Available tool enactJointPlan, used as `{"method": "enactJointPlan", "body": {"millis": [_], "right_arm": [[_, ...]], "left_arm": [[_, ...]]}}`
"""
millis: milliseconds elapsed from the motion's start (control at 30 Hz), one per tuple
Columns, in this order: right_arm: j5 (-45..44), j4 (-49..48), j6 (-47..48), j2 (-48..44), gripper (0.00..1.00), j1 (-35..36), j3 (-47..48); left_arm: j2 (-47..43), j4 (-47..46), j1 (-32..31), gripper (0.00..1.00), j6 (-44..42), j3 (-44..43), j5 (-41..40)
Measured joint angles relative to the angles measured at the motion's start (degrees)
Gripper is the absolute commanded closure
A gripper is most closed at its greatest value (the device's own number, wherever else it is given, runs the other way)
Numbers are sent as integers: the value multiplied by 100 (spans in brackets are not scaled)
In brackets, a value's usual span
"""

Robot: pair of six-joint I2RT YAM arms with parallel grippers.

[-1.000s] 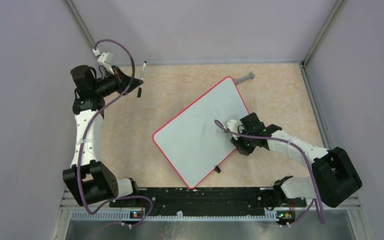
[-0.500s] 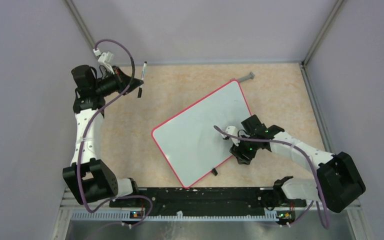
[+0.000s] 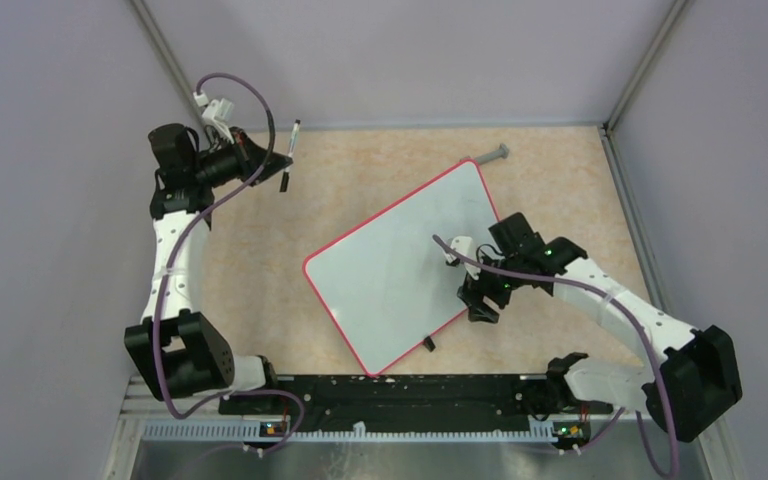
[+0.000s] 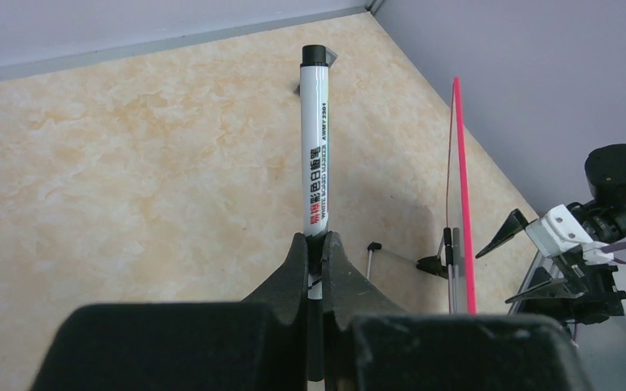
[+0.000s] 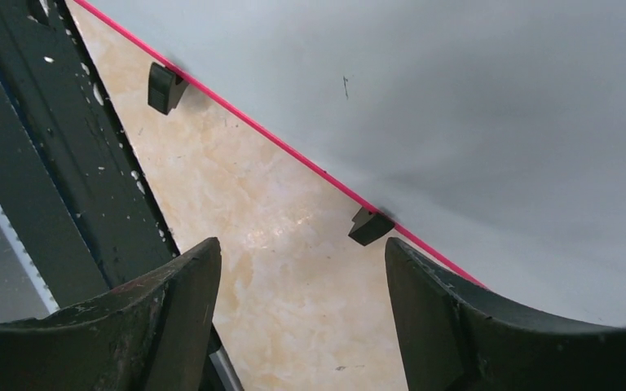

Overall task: Write a sentence on the whiteboard
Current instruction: Move the whiteboard to the center of the board, then pass from the left arm to the right

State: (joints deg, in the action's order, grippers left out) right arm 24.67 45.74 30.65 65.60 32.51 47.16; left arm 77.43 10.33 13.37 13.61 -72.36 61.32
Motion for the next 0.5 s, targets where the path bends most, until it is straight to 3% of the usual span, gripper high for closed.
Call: {"method": "enactJointPlan", "body": {"millis": [267, 400, 500], "right_arm": [[382, 544, -195, 57, 28, 0, 1272], [535, 459, -590, 50, 23, 0, 1921], [525, 367, -940, 70, 8, 0, 2288]], "left_arm": [[203, 553, -339, 100, -490, -774, 28], [299, 1121, -765, 100, -1045, -1294, -105], [356, 1563, -1270, 100, -1534, -1646, -319]]}}
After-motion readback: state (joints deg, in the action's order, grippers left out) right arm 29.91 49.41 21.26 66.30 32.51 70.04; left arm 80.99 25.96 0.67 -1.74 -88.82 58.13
